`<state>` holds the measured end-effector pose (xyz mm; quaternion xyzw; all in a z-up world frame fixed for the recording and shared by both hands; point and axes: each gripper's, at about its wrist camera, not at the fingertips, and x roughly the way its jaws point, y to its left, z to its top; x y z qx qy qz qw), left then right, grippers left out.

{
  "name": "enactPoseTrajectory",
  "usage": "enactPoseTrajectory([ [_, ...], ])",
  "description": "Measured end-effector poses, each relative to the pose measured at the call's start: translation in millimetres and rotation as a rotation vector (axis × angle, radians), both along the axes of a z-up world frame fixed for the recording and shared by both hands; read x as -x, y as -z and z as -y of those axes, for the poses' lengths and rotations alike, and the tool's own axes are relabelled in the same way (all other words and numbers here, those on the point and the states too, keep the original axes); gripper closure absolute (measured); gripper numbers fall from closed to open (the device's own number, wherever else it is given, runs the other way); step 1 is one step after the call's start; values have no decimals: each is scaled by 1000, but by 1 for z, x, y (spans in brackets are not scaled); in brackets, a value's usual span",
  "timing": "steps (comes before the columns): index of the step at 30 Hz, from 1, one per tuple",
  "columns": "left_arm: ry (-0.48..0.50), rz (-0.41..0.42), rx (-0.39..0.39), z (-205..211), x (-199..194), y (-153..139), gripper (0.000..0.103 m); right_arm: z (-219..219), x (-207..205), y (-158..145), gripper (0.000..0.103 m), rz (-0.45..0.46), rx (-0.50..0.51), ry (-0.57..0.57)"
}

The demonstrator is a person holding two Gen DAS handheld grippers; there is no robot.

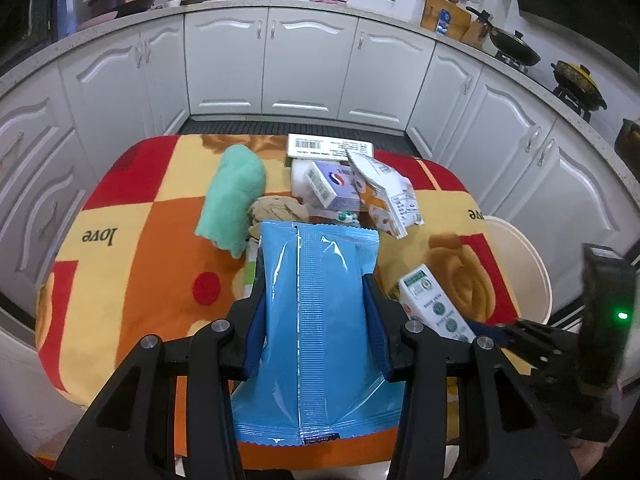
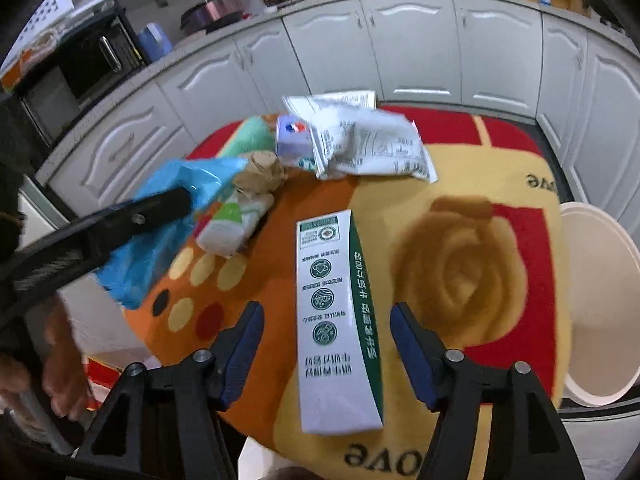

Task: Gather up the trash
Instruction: 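Carry wrapper and carton over the beige bin and open both tools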

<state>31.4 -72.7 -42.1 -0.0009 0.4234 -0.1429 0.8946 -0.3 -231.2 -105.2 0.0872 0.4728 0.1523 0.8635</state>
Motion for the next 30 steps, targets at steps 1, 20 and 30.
enactPoseTrajectory([
  [1,8,0,-2,3,1,0,61,1,-2,3,63,-7,-6,0],
  [20,258,-13,22,141,0,2,61,156,37,-37,63,95,-10,354],
  [30,366,-53,5,228,-12,23,61,223,49,-16,63,52,20,500],
])
